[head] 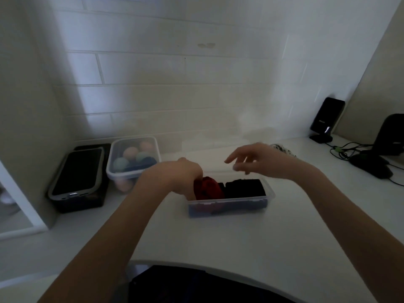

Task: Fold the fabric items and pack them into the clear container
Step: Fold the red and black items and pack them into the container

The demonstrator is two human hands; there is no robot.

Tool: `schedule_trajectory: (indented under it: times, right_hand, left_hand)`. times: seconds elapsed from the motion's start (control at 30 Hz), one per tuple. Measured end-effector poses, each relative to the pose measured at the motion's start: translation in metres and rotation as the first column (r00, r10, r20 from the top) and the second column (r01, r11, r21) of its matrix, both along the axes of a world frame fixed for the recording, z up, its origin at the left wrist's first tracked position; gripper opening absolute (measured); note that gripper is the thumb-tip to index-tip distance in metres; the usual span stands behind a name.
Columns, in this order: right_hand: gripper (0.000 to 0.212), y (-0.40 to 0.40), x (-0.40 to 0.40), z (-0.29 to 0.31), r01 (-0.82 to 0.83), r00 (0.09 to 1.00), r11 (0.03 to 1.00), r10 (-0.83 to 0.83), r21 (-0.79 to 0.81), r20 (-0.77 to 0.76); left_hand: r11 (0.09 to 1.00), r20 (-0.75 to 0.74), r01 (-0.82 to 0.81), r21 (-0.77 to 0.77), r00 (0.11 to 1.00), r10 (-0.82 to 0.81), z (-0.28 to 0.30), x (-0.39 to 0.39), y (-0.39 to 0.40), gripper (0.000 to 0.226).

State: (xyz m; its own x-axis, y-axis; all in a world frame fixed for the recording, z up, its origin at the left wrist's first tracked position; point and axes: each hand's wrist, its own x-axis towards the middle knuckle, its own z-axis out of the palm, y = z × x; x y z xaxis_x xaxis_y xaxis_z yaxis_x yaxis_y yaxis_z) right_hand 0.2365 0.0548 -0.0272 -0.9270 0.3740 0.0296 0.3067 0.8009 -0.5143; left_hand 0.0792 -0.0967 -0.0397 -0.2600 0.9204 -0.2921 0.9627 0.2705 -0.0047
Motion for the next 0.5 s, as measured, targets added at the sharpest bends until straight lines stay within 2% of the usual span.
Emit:
schedule_trajectory:
  times: [0.07,0.13,0.23,0.3,0.4,0.5]
  right_hand:
    - [0.014,0.007,0.009,0.004,0.054,0.998,0.989,-0.059,0.140,0.030]
    - [0.018,0.010,0.013,0.001,0.066,0.991,0.978,-0.087,0.199,0.100]
    - [0.033,0.006,0.010,-0.008,0.028,0.980,0.984,-0.062,0.177,0.189]
    - [0.042,0.000,0.006,-0.012,0.013,0.976,0.989,-0.044,0.145,0.213]
    - [0.043,-0.004,0.005,-0.011,0.020,0.988,0.997,-0.032,0.080,0.153]
    - [0.041,-0.007,0.002,-0.009,-0.043,0.963,0.987,0.000,0.153,0.268]
  left_hand:
    - [1.000,-0.024,0.024,0.018,0.999,-0.024,0.006,0.000,-0.001,0.047]
    - [0.992,-0.026,0.063,0.111,0.998,-0.061,0.009,0.002,0.001,0.044]
    - [0.948,0.081,0.094,0.304,0.989,-0.124,0.004,0.010,0.009,0.033]
    - [0.920,0.157,0.101,0.378,0.973,-0.171,-0.002,0.017,0.012,0.028]
    - [0.908,0.212,0.081,0.411,0.960,-0.182,-0.008,0.024,0.013,0.025]
    - [0.914,0.215,0.045,0.403,0.966,-0.142,-0.013,0.024,0.016,0.025]
